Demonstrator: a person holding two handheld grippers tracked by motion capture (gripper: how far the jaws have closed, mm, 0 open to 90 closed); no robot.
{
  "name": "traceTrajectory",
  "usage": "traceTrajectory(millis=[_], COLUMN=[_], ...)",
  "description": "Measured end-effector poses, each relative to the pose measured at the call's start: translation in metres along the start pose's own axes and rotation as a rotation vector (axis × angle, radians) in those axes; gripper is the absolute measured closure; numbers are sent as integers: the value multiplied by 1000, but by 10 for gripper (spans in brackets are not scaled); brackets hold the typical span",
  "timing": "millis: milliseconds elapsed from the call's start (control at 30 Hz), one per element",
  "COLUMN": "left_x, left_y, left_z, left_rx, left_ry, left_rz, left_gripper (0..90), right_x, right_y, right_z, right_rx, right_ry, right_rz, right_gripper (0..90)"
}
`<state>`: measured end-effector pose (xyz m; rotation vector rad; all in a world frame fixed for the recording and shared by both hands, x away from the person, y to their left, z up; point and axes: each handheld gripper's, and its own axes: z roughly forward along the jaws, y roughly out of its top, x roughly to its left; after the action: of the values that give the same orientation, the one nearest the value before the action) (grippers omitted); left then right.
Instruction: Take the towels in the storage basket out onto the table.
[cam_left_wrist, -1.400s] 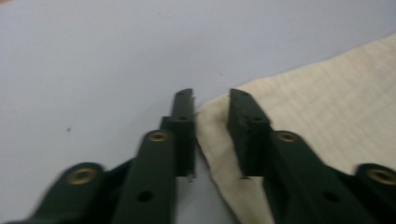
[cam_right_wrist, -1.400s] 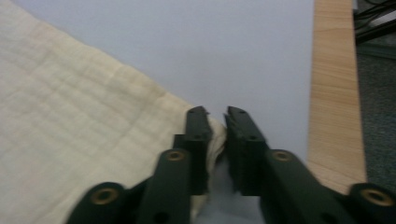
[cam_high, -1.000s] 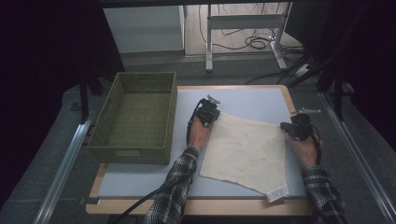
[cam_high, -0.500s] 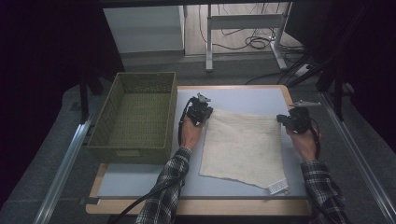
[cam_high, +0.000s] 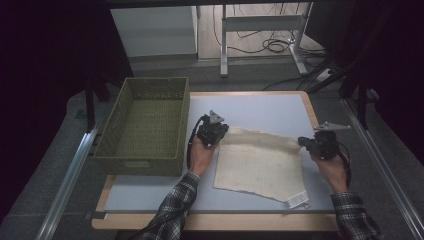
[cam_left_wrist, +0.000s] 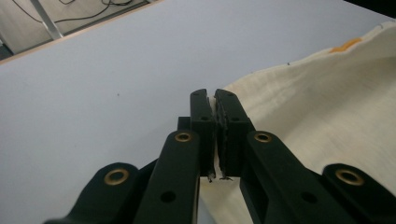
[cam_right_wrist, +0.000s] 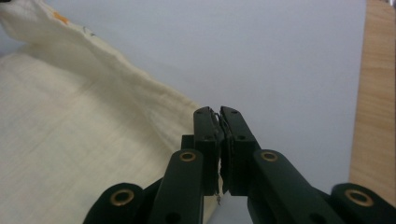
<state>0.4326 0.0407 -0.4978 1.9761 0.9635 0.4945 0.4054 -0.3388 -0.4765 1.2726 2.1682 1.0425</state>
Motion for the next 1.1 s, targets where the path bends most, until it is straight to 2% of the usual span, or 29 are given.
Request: traceTrajectory(millis=[100,400,533,700,867,1100], left_x=[-7,-28,-33,-41,-48,-56], left_y=[-6,-30,-39,-49,-60,-71], left_z=[-6,-26,-37,-51,-62,-78], left_rx=[-1,-5,-24,-39,-43,-50], left_ry=[2,-34,-59,-84,-117,-141], left_rz=[23,54,45,54,61,66], left_gripper=[870,870,870,870,869,869], right_x=[4,16,22,32,43,56], right_y=[-10,-35,-47,-61,-71,-83], right_z=[-6,-29,-40,-56,-71,-86], right_rx=[-2,-21,-24,-22,-17,2], right_ry=[13,56,70,88,107,123], right_rz=[-5,-13,-15,-28,-47,-68], right_gripper=[860,860,861,860,860,860])
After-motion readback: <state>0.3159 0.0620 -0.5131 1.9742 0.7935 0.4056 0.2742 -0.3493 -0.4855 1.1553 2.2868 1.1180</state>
